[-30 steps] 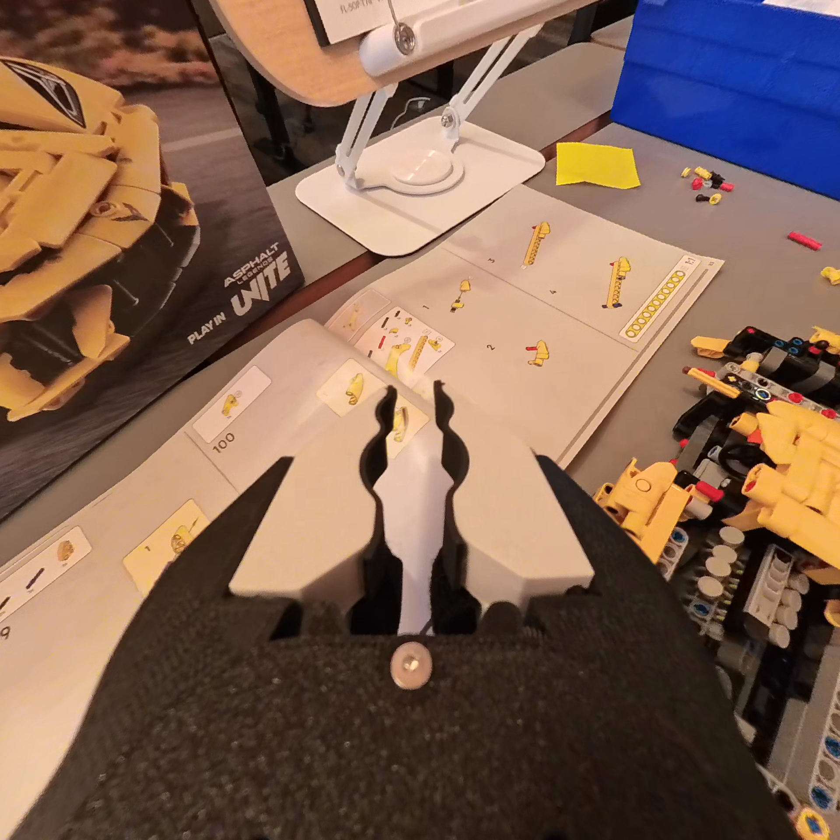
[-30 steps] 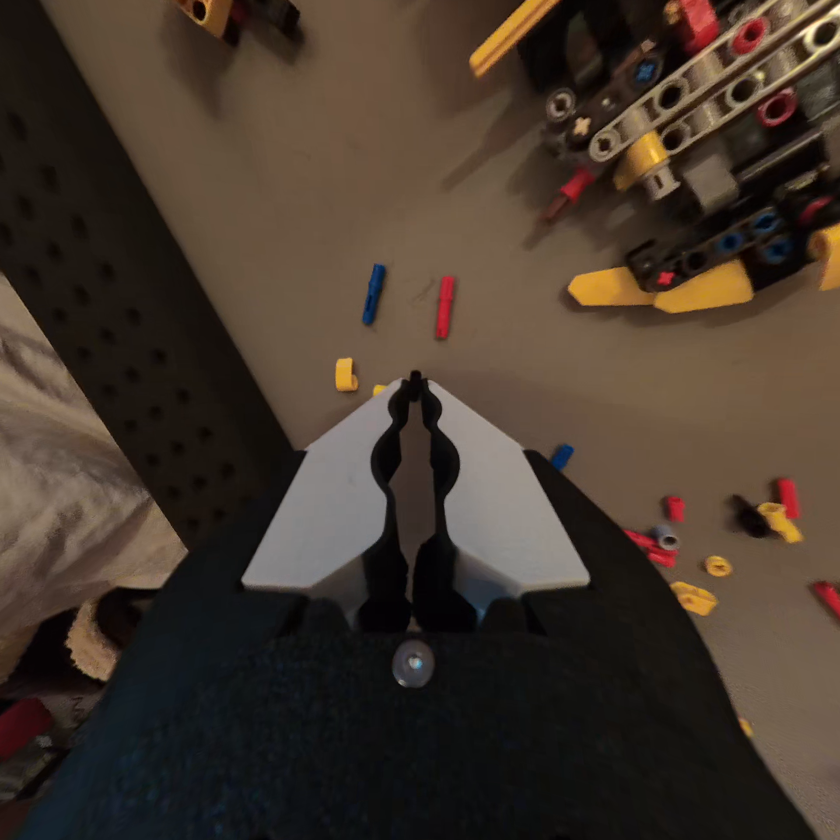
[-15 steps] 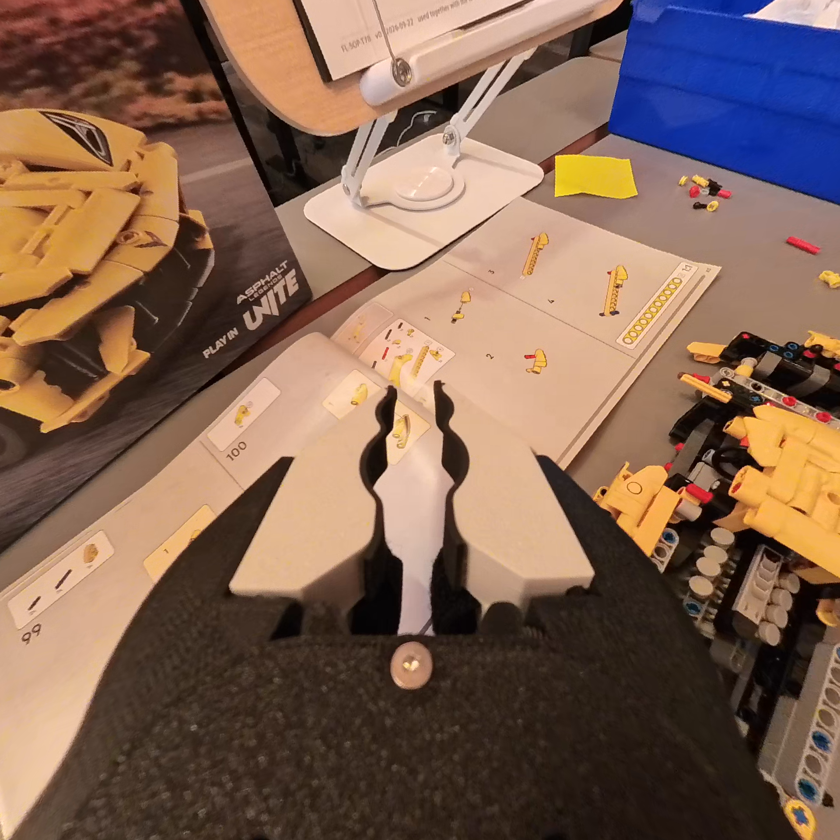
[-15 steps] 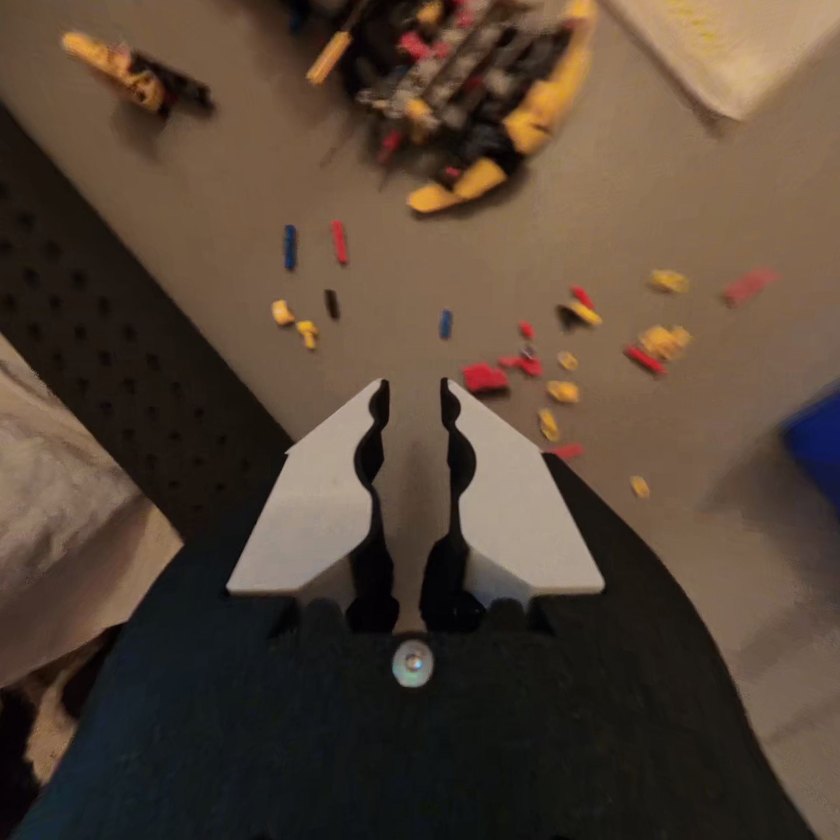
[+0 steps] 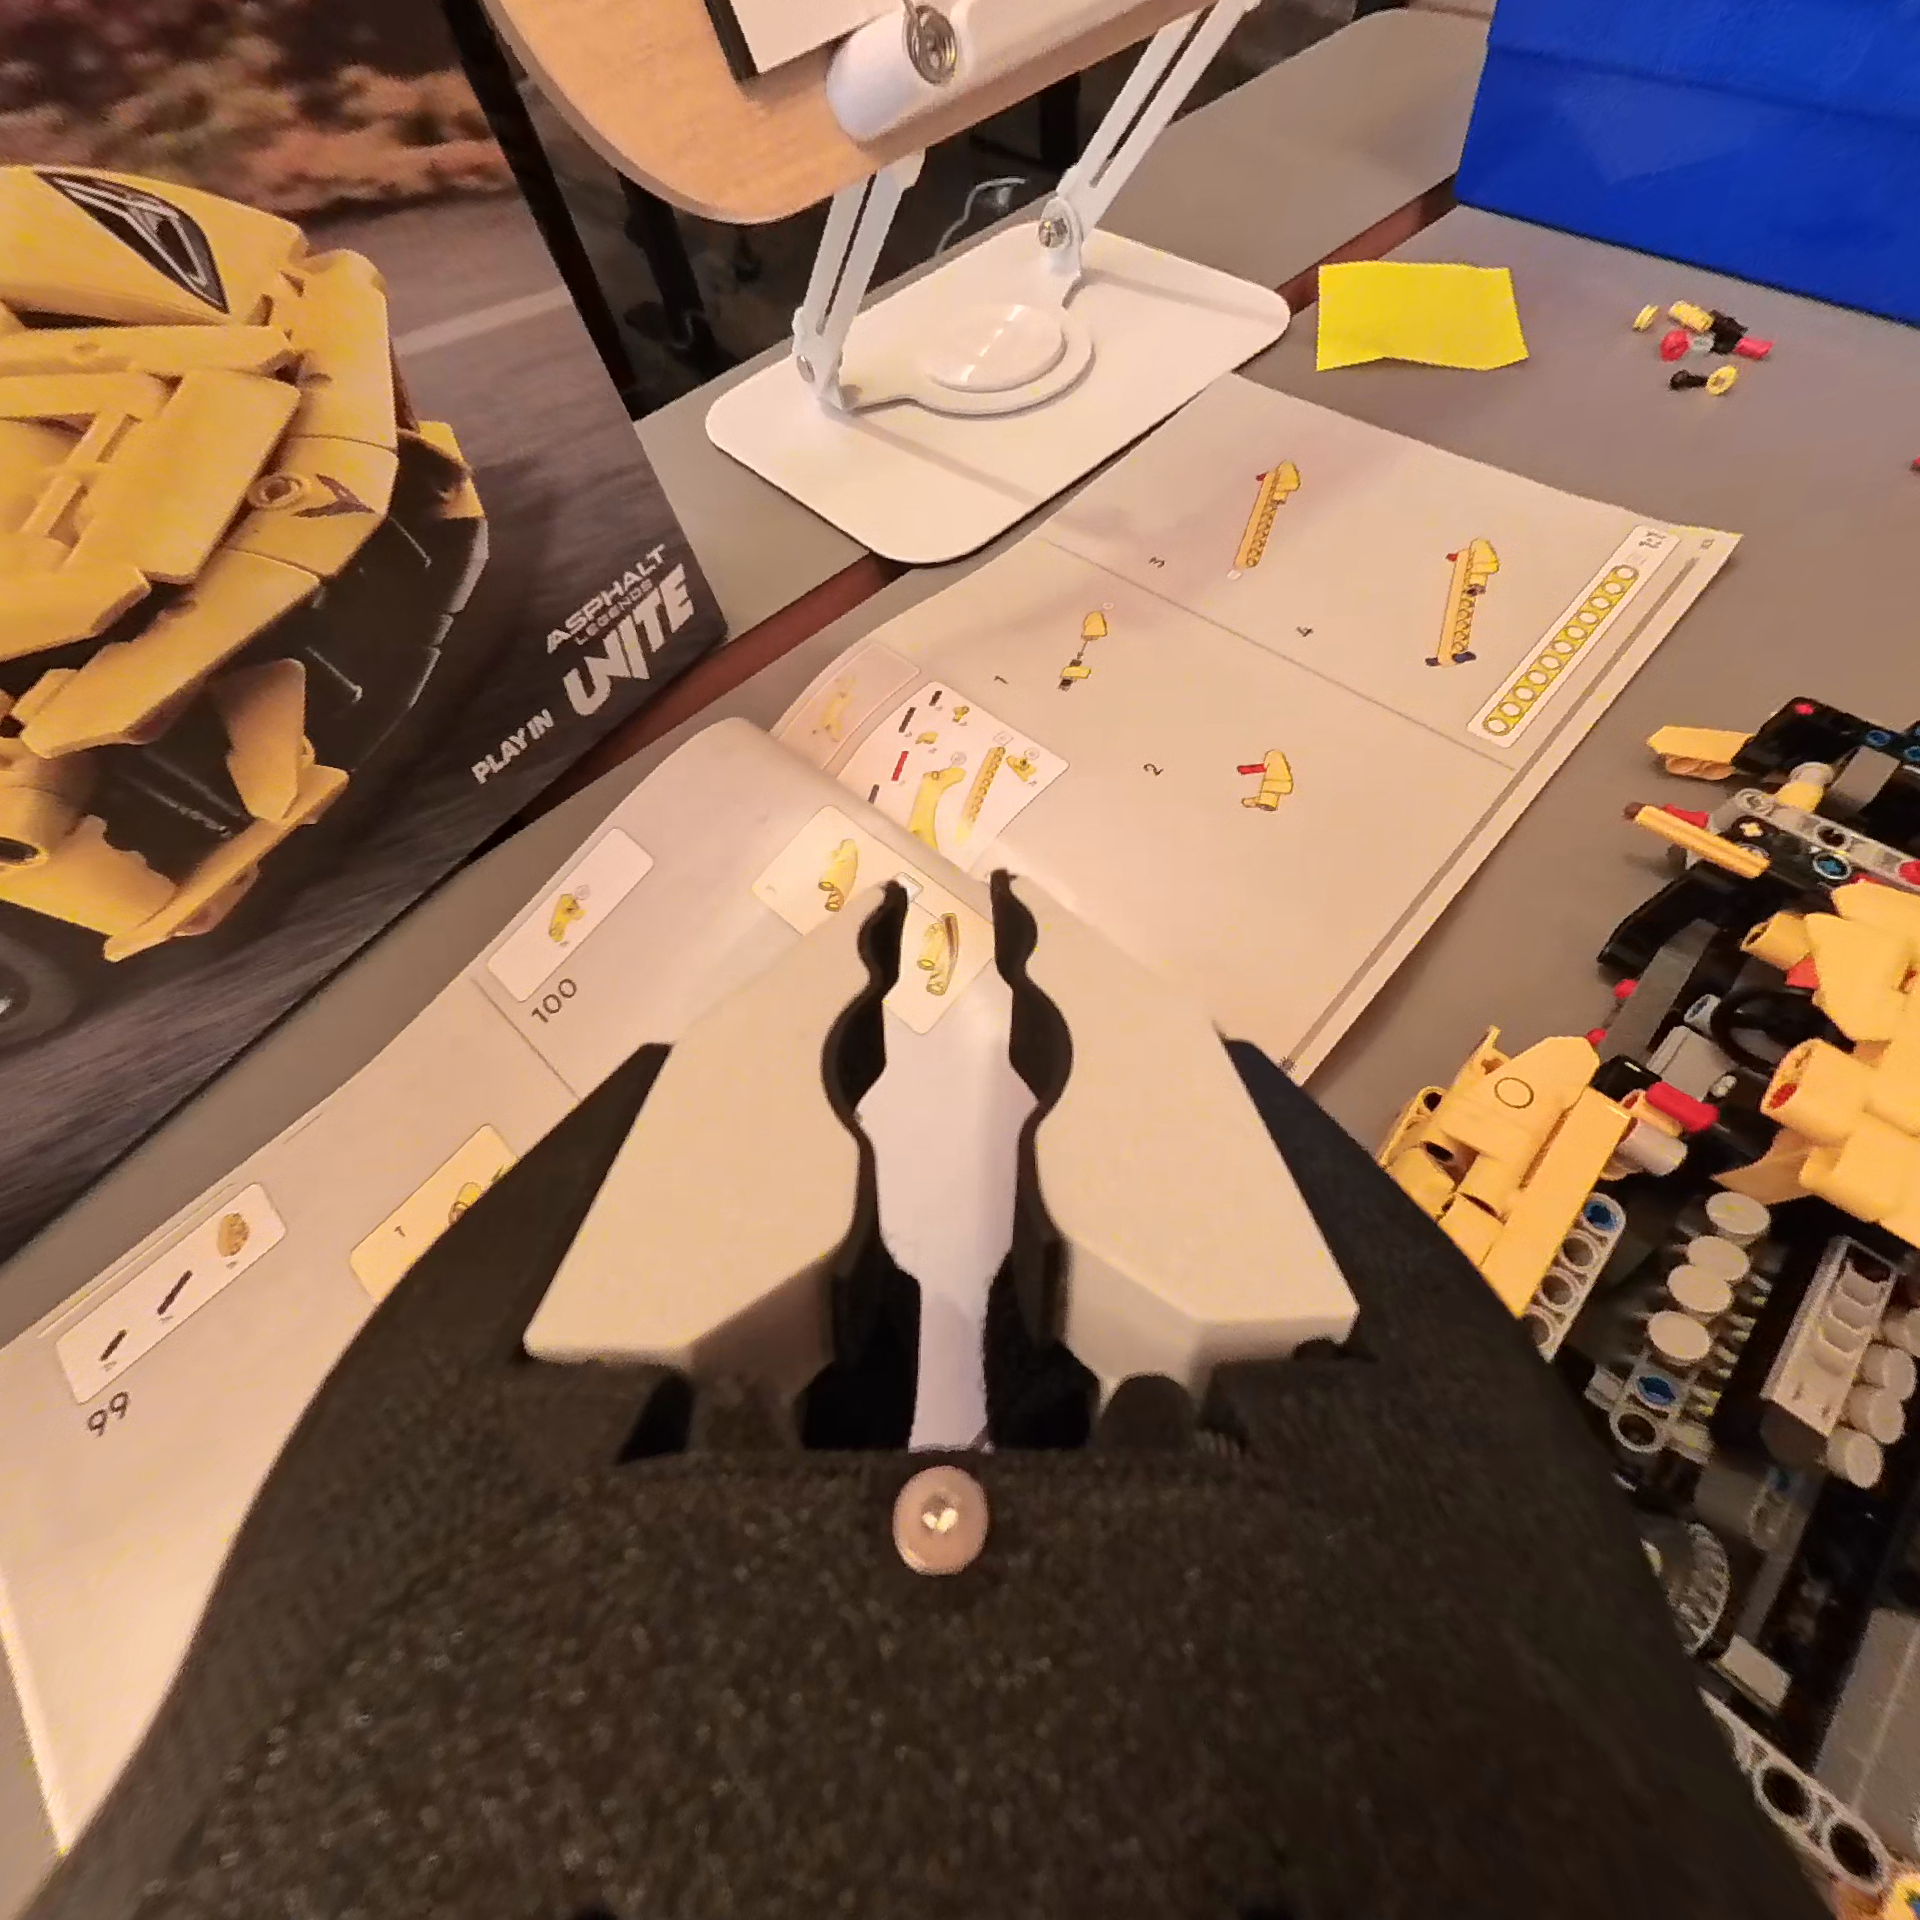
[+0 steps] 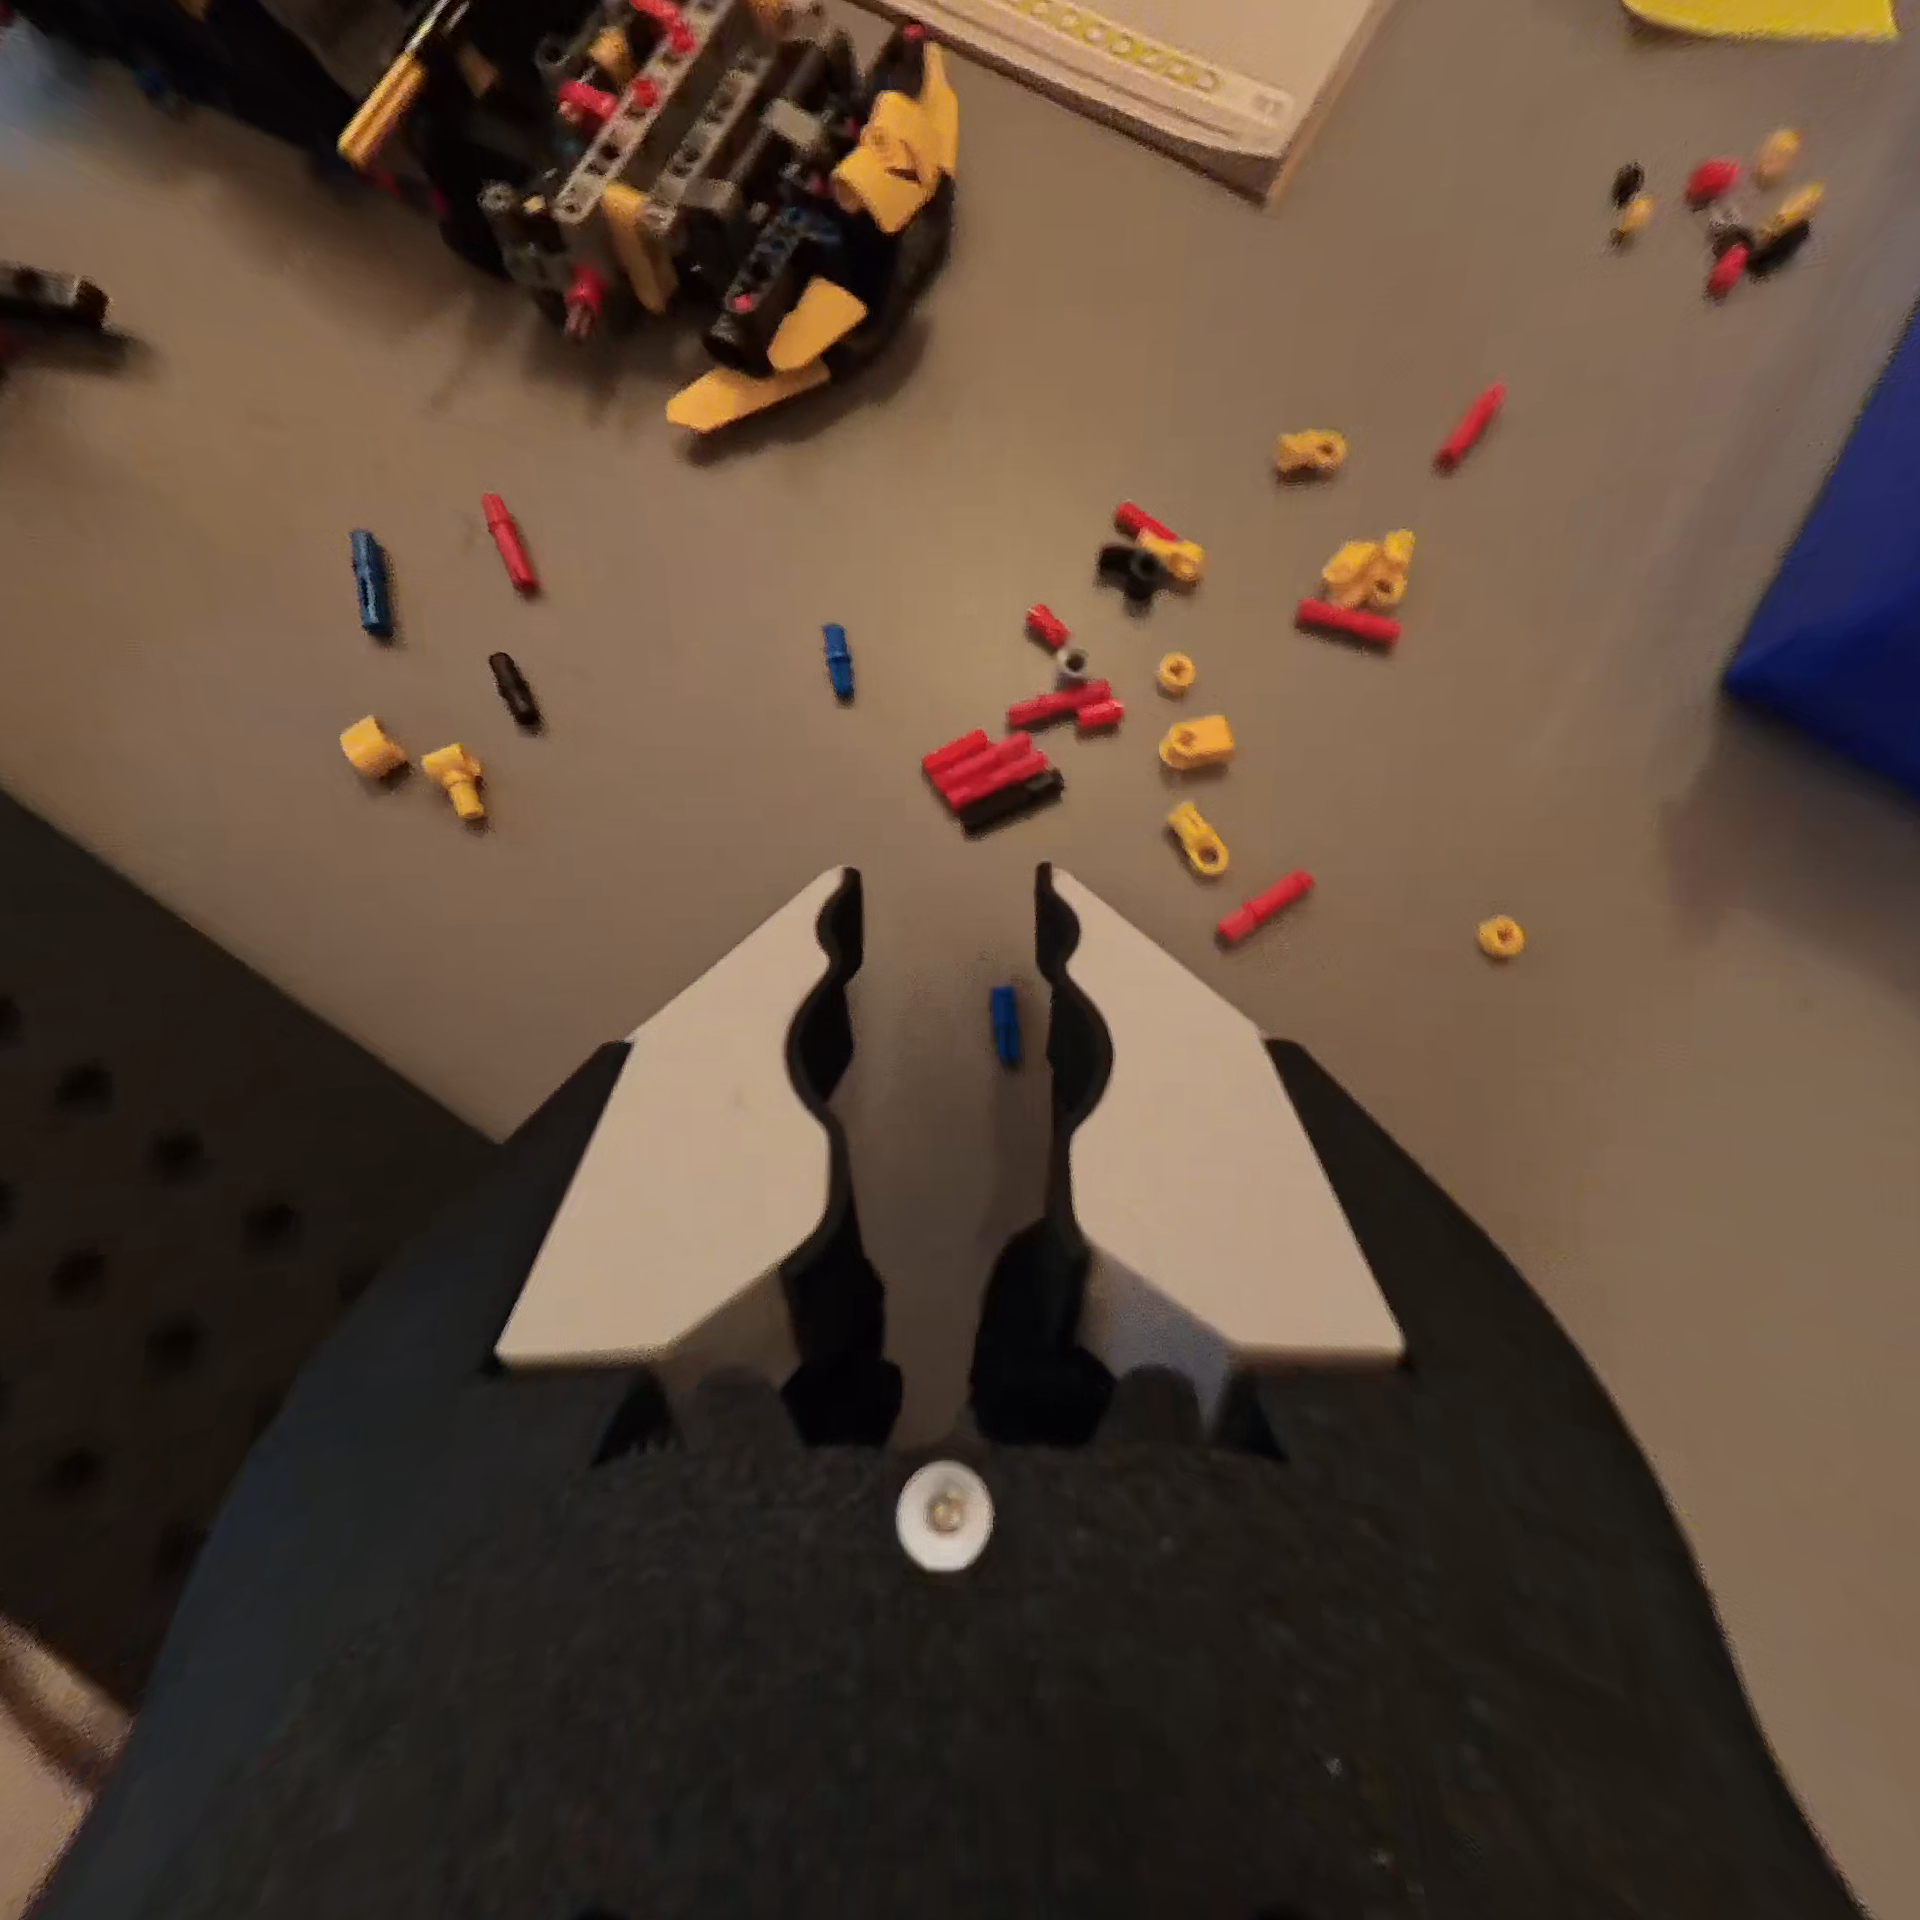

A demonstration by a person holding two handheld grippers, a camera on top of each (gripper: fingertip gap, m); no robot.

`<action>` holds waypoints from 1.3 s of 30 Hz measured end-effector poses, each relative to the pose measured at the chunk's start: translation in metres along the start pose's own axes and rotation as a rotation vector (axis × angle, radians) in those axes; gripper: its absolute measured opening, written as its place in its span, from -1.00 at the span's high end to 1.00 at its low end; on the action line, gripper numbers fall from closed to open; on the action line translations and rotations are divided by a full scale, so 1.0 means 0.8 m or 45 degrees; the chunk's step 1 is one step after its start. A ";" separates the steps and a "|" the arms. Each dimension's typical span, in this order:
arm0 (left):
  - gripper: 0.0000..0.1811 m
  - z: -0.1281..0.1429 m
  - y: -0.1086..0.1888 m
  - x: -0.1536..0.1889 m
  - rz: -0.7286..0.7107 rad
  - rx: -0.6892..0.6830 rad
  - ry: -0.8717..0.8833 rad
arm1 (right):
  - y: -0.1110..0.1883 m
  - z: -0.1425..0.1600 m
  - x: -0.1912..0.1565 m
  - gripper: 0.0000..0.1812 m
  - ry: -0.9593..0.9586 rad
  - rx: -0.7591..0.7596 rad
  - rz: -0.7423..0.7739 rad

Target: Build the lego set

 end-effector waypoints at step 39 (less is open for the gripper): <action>0.82 0.011 -0.003 -0.003 -0.003 -0.025 0.010 | -0.038 0.008 0.018 0.58 0.260 0.064 -0.457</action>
Point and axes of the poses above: each gripper's, where its closed fingertips meet, y back along the fingers, z out of its underside, x = y × z across the jaws, the point moved 2 cm from there along y, back along the fingers, and after that the axes turned 15 degrees about x, right-handed, at the moved point
